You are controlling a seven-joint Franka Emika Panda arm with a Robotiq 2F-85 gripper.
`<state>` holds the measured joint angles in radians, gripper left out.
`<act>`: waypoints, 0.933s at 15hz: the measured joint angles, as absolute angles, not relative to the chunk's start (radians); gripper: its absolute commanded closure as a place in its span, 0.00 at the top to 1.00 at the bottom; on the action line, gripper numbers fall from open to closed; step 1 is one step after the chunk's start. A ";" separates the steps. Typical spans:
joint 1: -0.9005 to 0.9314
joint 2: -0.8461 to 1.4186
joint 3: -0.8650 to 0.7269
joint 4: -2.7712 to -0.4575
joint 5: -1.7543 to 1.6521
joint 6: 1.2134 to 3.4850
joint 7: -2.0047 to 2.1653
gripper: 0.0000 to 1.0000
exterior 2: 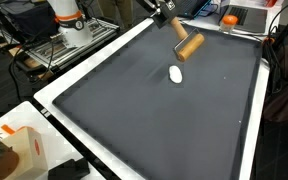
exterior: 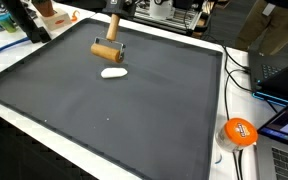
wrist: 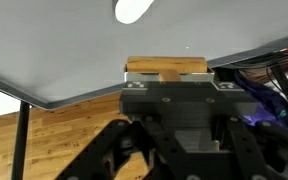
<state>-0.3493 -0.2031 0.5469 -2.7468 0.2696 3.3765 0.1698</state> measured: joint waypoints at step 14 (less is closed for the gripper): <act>-0.523 -0.222 0.755 -2.746 0.448 3.251 -0.062 0.22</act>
<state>-0.5226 -0.2220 0.7553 -2.7461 0.4478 3.2512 -0.0624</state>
